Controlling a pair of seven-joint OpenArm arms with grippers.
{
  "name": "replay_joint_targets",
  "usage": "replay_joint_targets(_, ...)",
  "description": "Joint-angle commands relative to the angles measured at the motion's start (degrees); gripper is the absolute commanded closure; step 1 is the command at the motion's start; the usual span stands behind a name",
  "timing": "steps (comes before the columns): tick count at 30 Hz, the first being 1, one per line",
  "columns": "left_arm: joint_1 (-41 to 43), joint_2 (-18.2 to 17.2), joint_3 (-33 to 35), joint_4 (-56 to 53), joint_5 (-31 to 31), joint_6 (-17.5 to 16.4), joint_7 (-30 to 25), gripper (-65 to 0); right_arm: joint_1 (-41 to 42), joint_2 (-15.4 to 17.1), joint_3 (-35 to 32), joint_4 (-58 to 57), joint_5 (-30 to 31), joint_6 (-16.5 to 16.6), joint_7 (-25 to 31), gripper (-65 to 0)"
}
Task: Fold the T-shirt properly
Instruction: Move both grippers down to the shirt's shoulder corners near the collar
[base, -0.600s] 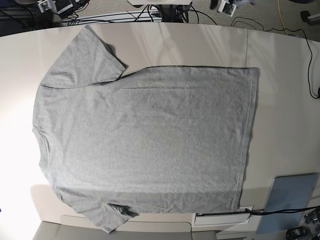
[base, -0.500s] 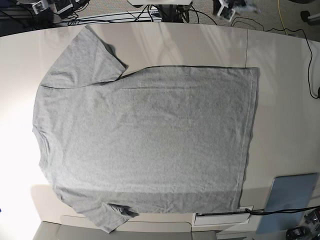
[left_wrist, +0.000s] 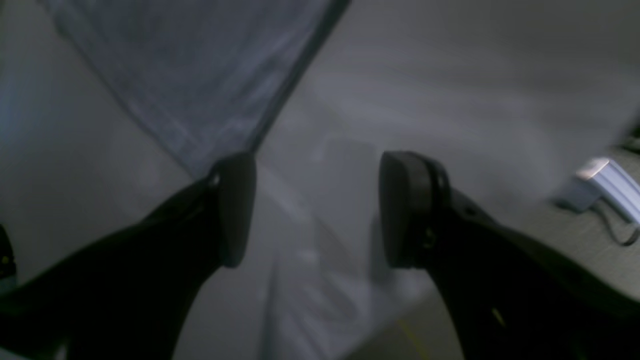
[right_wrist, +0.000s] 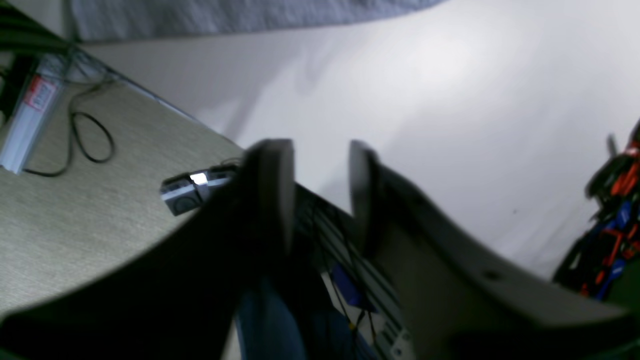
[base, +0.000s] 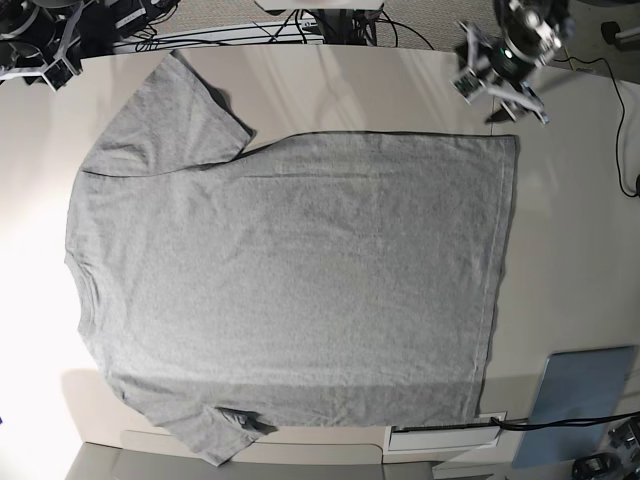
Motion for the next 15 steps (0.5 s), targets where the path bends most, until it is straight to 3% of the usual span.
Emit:
replay_joint_targets(1,-0.94,-1.60,-0.24,-0.85,-0.26,0.39,-1.62,-39.1,0.11,0.57,0.70,1.18,0.33,-0.46,-0.26,-24.7)
replay_joint_targets(7,-7.98,-7.21,-0.13,-10.19,-0.35,-0.02,-2.95,-39.1,2.14,0.55,0.70,1.44,0.33,-0.44,1.01,-27.1)
replay_joint_targets(10,-10.10,-8.68,-0.13,-12.59,-0.35,-2.56,-5.86,-39.1,2.16,0.57,0.70,1.44,-0.26,-0.42,3.96,-27.1)
replay_joint_targets(15,-10.71,-8.83,-0.09,-13.25,-0.52,-5.66,-8.13,-38.6,2.16,0.63,0.70,1.44,-9.05,-0.42,11.50,-27.1)
